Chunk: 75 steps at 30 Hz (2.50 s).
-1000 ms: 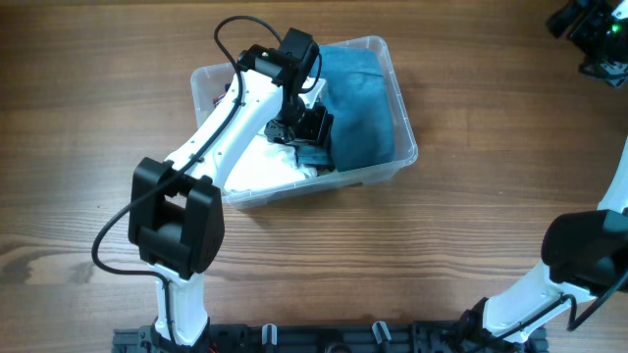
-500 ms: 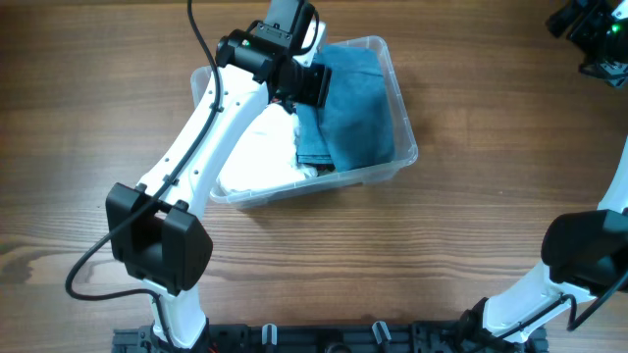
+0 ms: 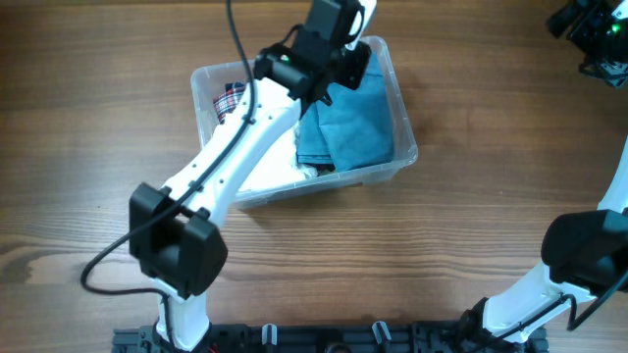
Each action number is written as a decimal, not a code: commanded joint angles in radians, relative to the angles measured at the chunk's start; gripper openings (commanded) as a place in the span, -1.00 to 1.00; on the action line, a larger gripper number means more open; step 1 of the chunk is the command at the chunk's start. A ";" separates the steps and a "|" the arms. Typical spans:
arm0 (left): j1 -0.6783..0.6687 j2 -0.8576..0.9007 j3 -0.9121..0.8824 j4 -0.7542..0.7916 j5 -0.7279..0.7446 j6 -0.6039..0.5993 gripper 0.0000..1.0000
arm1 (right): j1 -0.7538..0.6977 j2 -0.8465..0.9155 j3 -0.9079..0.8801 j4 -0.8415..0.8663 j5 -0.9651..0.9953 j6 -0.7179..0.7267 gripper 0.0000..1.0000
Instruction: Pack container
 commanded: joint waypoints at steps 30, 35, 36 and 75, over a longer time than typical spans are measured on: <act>0.060 -0.076 0.017 -0.406 0.054 -0.174 -0.30 | 0.000 0.017 0.002 0.003 0.009 0.007 0.99; 0.058 -0.179 0.017 -0.638 0.159 -0.186 -0.34 | 0.000 0.017 0.002 0.003 0.009 0.007 0.99; 0.055 -0.193 0.017 -0.673 0.159 -0.183 -0.33 | 0.000 0.017 0.002 0.003 0.009 0.007 1.00; 0.040 -0.220 -0.506 -0.503 -0.018 -0.172 -0.24 | 0.000 0.017 0.002 0.003 0.009 0.007 0.99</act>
